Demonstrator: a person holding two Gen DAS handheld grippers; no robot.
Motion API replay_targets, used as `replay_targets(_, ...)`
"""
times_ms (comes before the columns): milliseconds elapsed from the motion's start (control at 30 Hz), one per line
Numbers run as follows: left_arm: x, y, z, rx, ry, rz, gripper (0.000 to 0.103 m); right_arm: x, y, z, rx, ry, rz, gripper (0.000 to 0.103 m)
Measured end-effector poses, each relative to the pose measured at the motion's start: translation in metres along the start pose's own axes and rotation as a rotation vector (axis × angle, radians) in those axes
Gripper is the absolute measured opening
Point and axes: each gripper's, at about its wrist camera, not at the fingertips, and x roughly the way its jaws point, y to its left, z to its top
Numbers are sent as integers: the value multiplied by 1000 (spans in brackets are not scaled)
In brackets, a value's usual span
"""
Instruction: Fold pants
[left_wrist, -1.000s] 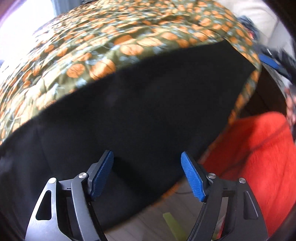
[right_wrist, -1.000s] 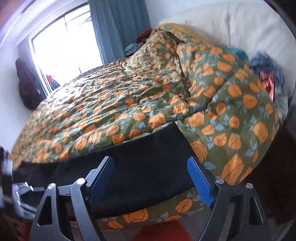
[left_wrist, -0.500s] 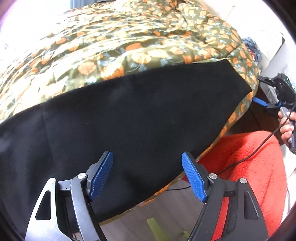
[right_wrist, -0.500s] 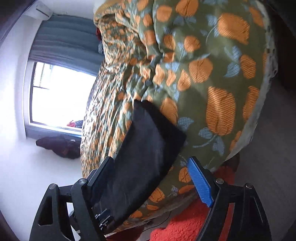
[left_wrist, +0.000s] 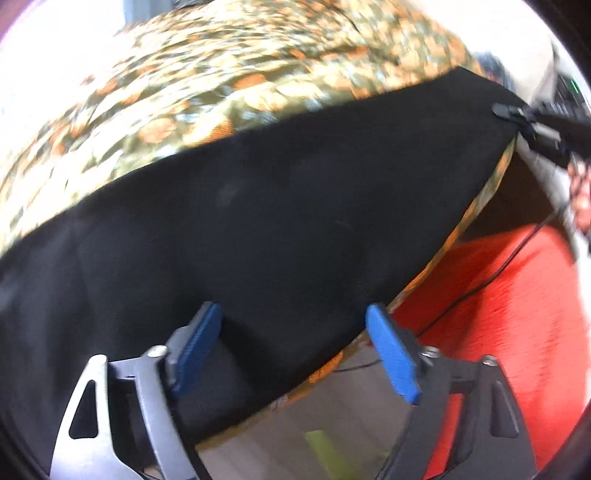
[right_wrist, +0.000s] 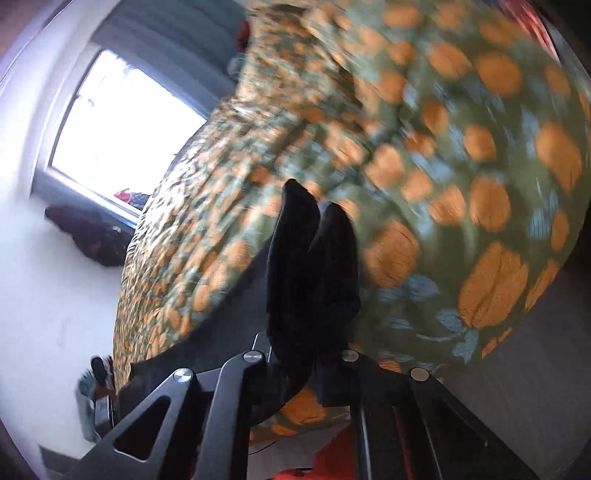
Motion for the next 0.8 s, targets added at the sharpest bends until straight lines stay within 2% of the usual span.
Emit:
replay_targets(100, -37, 41, -1, -121, -67, -28, 80, -27, 60, 3, -124, -51, 67, 11)
replay_targets(267, -97, 122, -22, -287, -175, 42, 80, -51, 169, -4, -284, -79, 228, 11)
replay_targets(367, -124, 170, -52, -409, -226, 82, 80, -46, 248, -22, -408, -65, 309, 11)
replay_targets(433, -133, 194, -72, -486, -249, 92, 80, -32, 298, -48, -491, -34, 353, 11)
replay_targets(500, -140, 215, -92, -568, -272, 86, 80, -11, 332, -78, -564, -6, 363, 11)
replay_targets(567, -145, 234, -115, -651, -289, 85, 80, 18, 349, -113, -604, 42, 368, 11)
replay_targets(667, -146, 247, -137, -701, -296, 96, 80, 75, 365, -177, -682, 99, 353, 12)
replay_targets(700, -146, 251, -145, -714, -296, 99, 80, 99, 365, -202, -709, 134, 349, 17)
replay_targets(733, -147, 254, -150, -725, -297, 100, 80, 121, 363, -223, -740, 180, 329, 28)
replay_targets(767, -148, 258, -154, -737, -296, 100, 80, 149, 360, -247, -786, 266, 290, 49)
replay_targets(800, -149, 259, -157, -746, -296, 99, 80, 173, 355, -266, -824, 343, 237, 52)
